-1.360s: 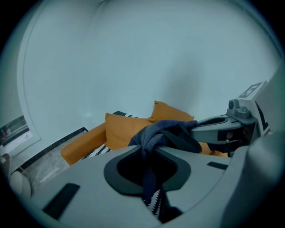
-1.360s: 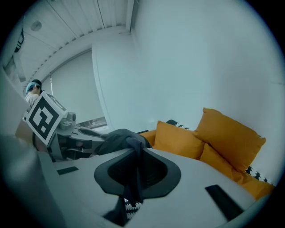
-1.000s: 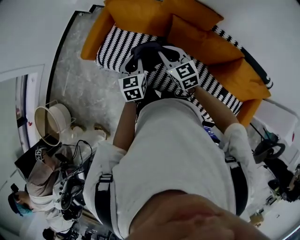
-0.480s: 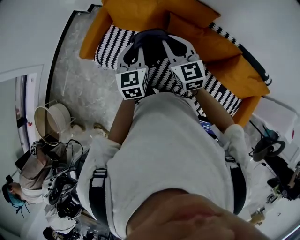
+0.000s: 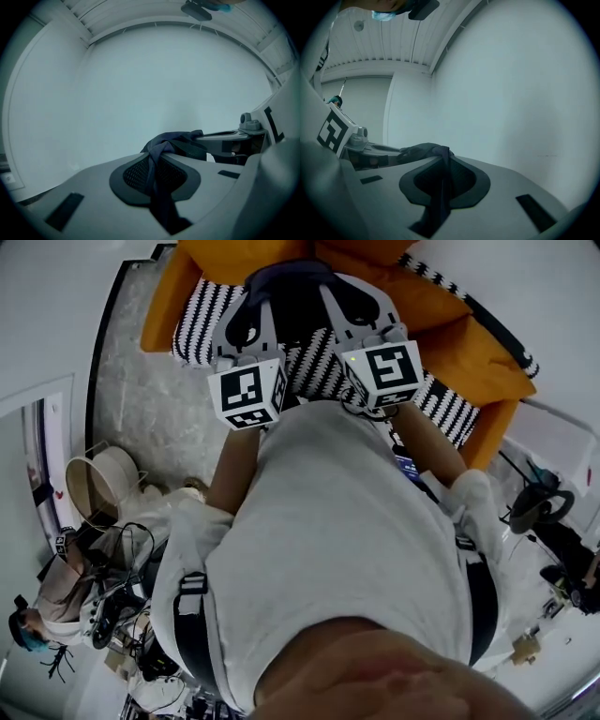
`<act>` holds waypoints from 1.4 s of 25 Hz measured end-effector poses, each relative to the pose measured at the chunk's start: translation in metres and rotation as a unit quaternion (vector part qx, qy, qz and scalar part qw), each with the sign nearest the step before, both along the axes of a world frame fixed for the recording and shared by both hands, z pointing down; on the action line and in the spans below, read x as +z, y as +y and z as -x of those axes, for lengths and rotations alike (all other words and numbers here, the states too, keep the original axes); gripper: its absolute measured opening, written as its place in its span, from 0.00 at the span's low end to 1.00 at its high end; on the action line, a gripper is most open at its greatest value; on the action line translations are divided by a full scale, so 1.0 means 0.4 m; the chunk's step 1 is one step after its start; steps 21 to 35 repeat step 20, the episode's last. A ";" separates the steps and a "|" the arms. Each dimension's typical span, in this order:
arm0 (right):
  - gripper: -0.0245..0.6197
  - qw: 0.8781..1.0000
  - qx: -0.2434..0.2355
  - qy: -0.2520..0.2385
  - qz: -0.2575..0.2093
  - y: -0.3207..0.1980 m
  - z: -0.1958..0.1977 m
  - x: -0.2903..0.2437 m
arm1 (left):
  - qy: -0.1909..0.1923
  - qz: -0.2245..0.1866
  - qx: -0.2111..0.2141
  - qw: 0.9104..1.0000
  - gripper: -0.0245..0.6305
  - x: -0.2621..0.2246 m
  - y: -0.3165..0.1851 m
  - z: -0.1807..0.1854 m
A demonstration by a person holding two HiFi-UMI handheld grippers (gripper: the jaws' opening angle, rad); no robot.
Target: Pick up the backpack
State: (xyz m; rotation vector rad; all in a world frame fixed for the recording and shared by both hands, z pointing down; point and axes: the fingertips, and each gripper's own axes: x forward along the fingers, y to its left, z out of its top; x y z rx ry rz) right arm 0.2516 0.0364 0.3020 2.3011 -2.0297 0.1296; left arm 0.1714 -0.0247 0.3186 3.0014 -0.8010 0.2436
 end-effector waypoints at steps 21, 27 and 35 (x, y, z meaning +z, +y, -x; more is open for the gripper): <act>0.13 1.000 0.027 0.010 0.005 0.076 -0.022 0.028 | -0.005 -0.001 0.020 1.000 0.11 0.034 0.058 -0.039; 0.13 1.000 0.027 0.010 0.005 0.076 -0.022 0.028 | -0.005 -0.001 0.020 1.000 0.11 0.034 0.058 -0.039; 0.13 1.000 0.027 0.010 0.005 0.076 -0.022 0.028 | -0.005 -0.001 0.020 1.000 0.11 0.034 0.058 -0.039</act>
